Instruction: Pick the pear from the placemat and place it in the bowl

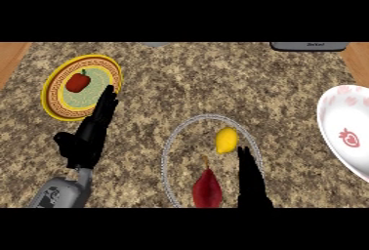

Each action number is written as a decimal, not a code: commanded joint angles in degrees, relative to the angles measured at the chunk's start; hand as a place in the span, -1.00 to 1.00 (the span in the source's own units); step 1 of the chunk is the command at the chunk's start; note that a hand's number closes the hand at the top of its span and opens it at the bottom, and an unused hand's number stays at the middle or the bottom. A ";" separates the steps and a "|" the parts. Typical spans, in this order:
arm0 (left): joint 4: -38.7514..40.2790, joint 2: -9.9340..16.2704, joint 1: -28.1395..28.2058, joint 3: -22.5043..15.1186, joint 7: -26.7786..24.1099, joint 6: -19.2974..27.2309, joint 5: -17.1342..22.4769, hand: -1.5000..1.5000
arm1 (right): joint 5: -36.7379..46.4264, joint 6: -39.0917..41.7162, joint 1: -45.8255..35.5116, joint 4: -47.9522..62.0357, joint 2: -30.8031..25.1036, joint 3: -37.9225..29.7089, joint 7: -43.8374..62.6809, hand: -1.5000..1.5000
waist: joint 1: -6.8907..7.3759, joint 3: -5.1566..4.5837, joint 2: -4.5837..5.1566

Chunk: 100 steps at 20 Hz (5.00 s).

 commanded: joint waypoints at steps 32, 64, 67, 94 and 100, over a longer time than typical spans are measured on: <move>1.55 -5.18 -1.79 6.98 2.84 -5.13 -5.94 0.00 | -22.08 -19.55 2.34 10.72 3.54 0.43 -17.08 -1.00 | -0.32 0.07 -0.09; 1.09 -9.82 0.29 8.98 1.27 -8.33 -10.39 0.00 | -34.23 -5.05 -3.57 17.10 -11.83 8.38 -35.86 1.00 | -0.28 0.25 -0.10; 0.76 -8.98 1.73 8.92 1.44 -9.60 -9.75 0.00 | -34.56 -0.16 -2.07 13.47 -18.24 15.41 -43.41 1.00 | 1.43 0.41 -0.44; -3.68 -7.88 6.00 11.43 2.28 -8.44 -9.06 0.00 | -71.10 -10.06 20.50 -32.69 -73.92 -24.19 -83.08 1.00 | -4.24 0.14 -0.85; -3.64 -7.98 5.18 11.49 1.77 -8.75 -9.16 0.00 | -82.42 -6.14 20.08 -29.58 -72.96 -38.46 -79.94 1.00 | -3.38 0.06 -0.60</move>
